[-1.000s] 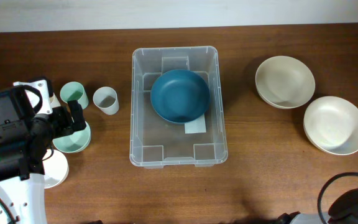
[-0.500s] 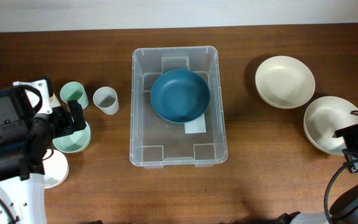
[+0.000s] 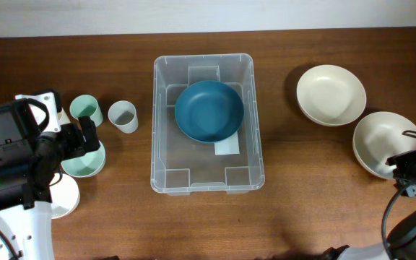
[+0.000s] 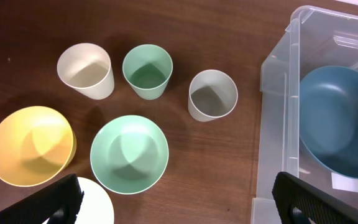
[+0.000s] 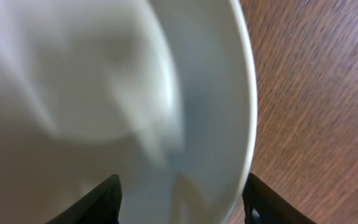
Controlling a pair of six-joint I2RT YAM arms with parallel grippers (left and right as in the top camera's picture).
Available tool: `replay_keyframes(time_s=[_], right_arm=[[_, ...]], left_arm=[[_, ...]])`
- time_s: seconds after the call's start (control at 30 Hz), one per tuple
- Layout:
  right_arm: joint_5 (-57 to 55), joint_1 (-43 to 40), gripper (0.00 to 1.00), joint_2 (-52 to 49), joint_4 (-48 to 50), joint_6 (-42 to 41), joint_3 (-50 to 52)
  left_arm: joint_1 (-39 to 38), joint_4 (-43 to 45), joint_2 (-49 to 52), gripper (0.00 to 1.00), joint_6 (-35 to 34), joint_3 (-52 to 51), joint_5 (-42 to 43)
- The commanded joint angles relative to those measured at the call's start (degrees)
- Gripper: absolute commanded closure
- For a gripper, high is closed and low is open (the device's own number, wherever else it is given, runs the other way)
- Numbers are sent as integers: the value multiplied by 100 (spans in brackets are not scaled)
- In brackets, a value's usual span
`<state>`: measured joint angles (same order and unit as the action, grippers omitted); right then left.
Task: Pack container
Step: 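Grasp the rim of the front cream bowl with the right gripper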
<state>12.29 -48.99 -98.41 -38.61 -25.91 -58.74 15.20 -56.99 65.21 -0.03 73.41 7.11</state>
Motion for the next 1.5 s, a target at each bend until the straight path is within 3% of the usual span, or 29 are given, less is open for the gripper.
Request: replay_keyframes(time_s=[0.0, 0.2, 0.47, 0.63, 1.0, 1.2, 1.47], right_arm=[[-74, -15, 42, -229, 55, 17, 68], [-90, -15, 48, -354, 107, 17, 68], [-92, -15, 85, -354, 111, 20, 68], [-92, -15, 96, -354, 92, 20, 68], [-81, -17, 96, -168, -116, 17, 63], [63, -15, 96, 817, -348, -2, -249], [118, 466, 96, 2542, -953, 195, -1576]], left_arm=[[-17, 15, -2, 0, 92, 101, 63], [-17, 15, -2, 0, 92, 101, 63], [-15, 15, -2, 0, 92, 101, 63], [-17, 15, -2, 0, 92, 101, 66], [-17, 15, -2, 0, 92, 101, 63], [-17, 15, -2, 0, 92, 101, 63], [-15, 39, 0, 0, 92, 101, 63]])
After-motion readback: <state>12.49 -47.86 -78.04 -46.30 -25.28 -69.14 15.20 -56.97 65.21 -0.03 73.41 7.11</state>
